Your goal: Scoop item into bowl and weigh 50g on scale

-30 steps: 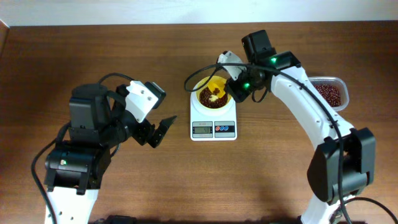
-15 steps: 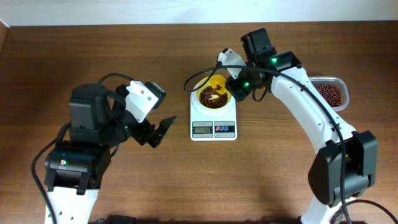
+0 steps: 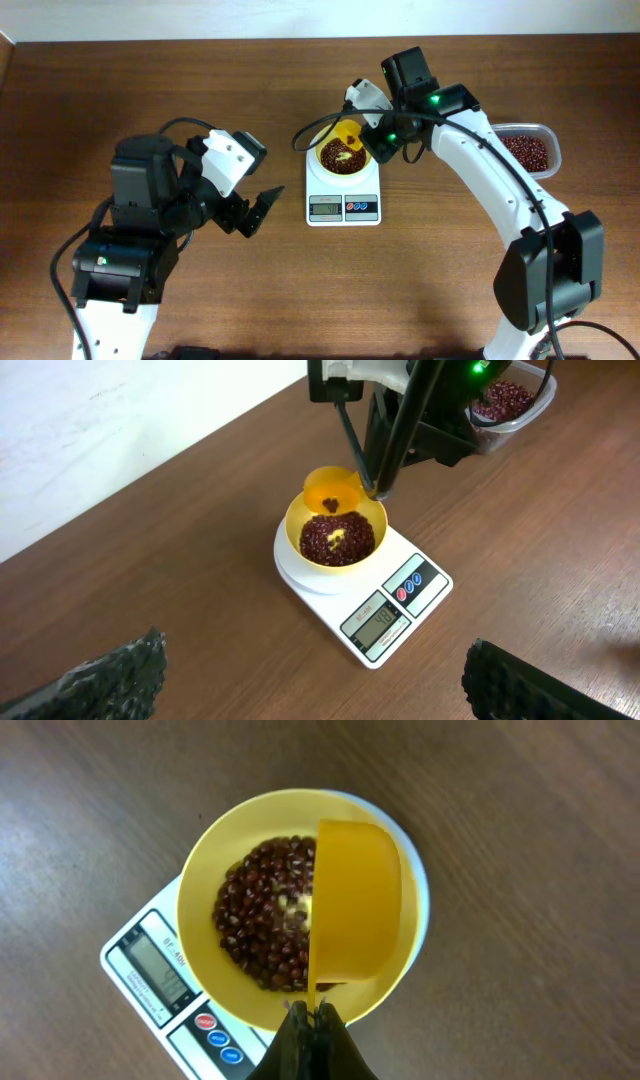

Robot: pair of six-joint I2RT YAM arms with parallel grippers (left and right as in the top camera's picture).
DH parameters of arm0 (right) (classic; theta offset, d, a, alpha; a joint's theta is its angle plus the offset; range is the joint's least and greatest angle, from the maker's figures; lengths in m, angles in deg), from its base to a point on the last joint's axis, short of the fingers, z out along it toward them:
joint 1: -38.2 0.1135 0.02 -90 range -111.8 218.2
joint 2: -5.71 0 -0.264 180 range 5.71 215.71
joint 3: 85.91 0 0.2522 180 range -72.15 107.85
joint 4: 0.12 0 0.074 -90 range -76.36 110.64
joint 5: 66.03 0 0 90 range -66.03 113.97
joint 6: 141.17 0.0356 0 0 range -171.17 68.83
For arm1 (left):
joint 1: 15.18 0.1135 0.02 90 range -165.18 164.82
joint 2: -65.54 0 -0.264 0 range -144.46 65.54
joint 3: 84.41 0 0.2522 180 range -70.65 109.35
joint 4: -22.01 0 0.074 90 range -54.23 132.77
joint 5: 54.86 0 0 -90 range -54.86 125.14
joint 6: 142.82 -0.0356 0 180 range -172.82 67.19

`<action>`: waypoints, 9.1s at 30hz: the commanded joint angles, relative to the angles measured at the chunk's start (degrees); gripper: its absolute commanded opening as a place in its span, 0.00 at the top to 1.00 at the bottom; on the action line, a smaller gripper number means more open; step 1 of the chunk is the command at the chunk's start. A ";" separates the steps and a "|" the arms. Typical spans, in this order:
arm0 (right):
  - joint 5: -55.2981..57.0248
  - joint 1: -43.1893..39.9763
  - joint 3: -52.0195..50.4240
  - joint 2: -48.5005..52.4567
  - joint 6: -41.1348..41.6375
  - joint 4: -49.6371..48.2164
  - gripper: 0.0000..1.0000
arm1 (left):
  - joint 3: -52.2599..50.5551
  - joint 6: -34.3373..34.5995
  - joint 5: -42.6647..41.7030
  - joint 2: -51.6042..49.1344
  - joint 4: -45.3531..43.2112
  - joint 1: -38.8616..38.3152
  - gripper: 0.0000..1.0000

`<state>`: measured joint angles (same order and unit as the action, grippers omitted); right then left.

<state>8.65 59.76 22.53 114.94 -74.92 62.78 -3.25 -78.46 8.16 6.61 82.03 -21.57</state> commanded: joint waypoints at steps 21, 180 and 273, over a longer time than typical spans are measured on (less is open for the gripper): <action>-4.00 2.47 1.88 -2.38 0.52 1.40 0.96 | 1.11 0.68 0.22 0.02 -0.09 0.17 0.01; -39.65 -58.34 -62.75 -25.18 3.19 -1.33 0.70 | 1.11 0.68 0.22 0.02 -0.09 0.17 0.01; -27.65 -36.13 -46.12 -38.58 21.40 -6.73 0.01 | 1.11 0.68 0.22 0.02 -0.09 0.17 0.01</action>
<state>-28.11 18.62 -24.03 80.58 -61.54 58.81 -3.19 -78.46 8.38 6.61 81.94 -21.57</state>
